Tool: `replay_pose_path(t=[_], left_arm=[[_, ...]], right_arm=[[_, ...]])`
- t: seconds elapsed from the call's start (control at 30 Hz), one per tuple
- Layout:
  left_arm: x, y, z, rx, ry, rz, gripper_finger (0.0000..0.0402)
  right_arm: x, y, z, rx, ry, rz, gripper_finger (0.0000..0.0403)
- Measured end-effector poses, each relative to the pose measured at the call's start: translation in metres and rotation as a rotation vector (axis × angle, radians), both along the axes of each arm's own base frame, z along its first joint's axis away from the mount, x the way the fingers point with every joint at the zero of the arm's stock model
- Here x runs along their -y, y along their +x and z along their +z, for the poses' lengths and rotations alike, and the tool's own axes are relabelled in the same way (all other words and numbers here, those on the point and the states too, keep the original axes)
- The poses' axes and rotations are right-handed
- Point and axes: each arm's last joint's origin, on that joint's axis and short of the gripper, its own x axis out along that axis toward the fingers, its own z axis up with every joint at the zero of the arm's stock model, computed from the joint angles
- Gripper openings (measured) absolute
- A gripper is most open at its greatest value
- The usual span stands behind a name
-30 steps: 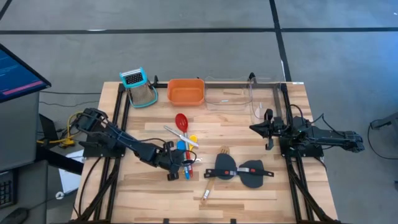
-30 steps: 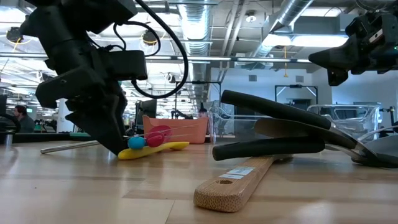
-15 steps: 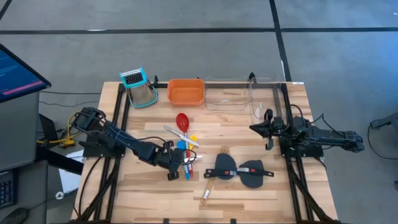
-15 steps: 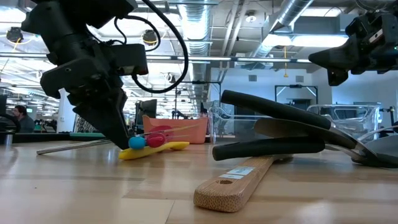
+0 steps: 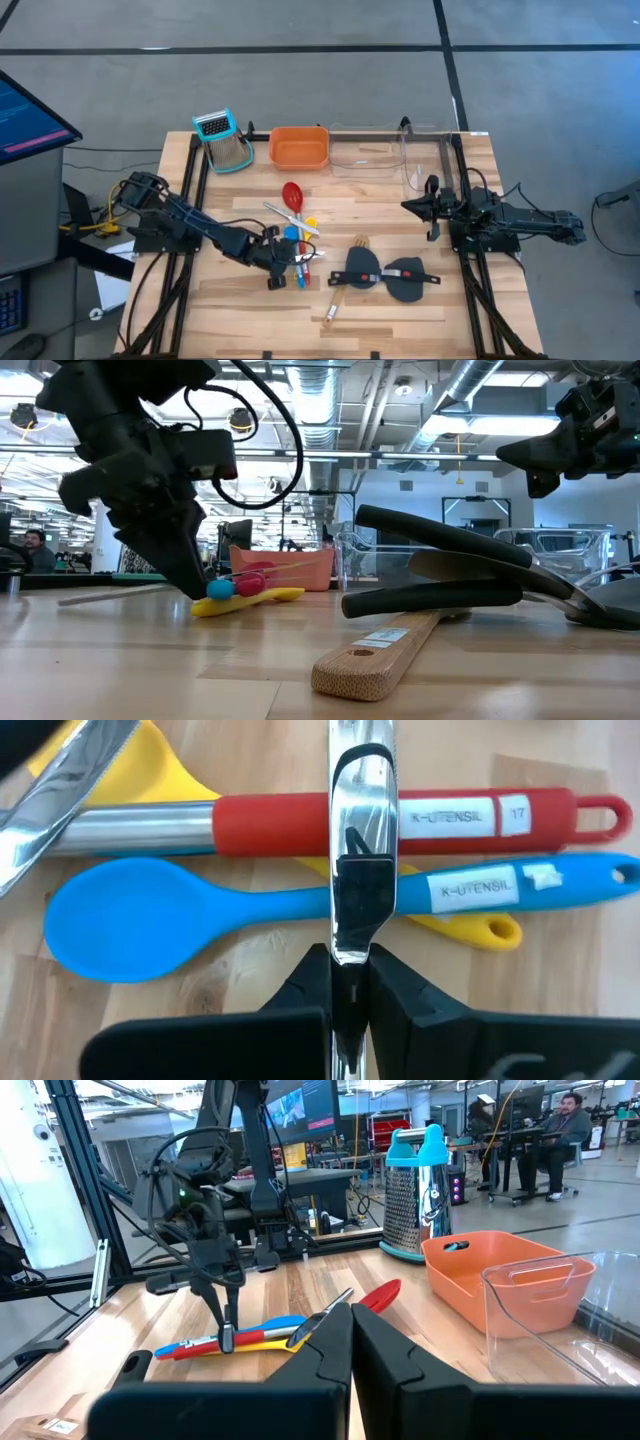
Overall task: Pick & Place Kitchen Items
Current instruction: Put the silver knife into the orange bin
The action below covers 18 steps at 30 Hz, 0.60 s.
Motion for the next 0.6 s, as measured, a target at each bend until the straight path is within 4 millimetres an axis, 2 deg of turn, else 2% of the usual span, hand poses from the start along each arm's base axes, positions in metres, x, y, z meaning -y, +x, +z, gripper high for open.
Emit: replay_pose_path(t=[0.13, 0.33, 0.6], left_arm=[[-0.001, -0.004, 0.018, 0.043, -0.016, -0.003, 0.0007], [-0.009, -0.019, 0.063, 0.186, 0.000, -0.019, 0.0007], [-0.026, -0.044, 0.119, 0.419, 0.231, 0.027, 0.0007]], right_arm=[[0.000, 0.000, 0.000, 0.000, 0.000, 0.000, 0.0000], [0.000, 0.000, 0.000, 0.000, 0.000, 0.000, 0.0000], [0.000, 0.000, 0.000, 0.000, 0.000, 0.000, 0.0000]])
